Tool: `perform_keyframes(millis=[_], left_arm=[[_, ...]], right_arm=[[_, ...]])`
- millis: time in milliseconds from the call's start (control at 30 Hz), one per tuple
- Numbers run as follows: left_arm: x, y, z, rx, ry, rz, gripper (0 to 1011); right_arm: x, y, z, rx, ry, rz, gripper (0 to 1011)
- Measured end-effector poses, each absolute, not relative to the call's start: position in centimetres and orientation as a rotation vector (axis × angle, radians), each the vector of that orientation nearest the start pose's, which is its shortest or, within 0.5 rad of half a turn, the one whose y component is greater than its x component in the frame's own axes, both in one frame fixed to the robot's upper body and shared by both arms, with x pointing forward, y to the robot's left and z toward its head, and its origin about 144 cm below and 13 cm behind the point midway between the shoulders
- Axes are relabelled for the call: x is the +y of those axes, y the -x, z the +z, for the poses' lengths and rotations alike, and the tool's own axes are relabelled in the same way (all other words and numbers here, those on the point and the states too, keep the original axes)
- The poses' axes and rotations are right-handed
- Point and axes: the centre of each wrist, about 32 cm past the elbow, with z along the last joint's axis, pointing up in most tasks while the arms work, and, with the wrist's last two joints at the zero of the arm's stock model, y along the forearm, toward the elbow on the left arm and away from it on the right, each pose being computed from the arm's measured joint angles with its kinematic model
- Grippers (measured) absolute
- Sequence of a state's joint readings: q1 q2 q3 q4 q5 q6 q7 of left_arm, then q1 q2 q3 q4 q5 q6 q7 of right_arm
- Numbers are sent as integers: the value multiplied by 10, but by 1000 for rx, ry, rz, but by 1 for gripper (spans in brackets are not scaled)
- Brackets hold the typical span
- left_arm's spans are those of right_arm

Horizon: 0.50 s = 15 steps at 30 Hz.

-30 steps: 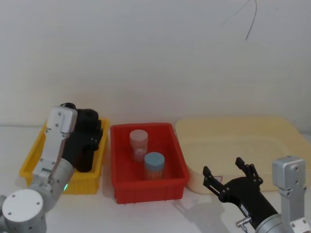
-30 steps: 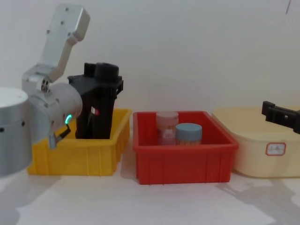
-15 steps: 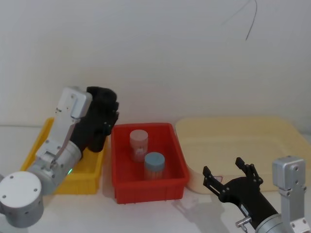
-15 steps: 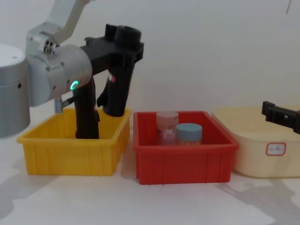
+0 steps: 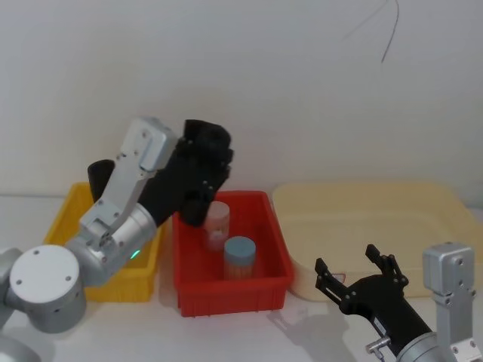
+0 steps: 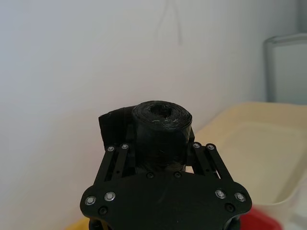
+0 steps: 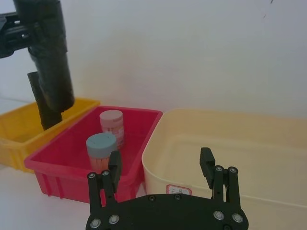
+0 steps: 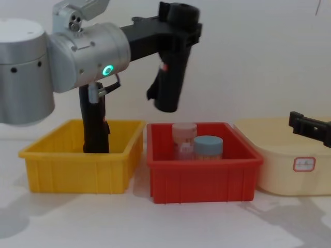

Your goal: Pick up the garbage bag with the one hand and transfer it to the other hand.

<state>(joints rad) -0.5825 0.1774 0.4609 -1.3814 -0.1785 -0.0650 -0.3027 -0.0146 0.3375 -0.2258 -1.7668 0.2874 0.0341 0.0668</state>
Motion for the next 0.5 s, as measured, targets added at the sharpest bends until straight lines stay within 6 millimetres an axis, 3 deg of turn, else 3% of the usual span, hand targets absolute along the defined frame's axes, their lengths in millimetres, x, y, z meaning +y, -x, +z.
perform_keyframes(millis=[500], left_arm=[[115, -590, 1289, -317, 162, 622, 508]], right_arm=[[-237, -443, 1189, -75, -26, -1229, 1000]])
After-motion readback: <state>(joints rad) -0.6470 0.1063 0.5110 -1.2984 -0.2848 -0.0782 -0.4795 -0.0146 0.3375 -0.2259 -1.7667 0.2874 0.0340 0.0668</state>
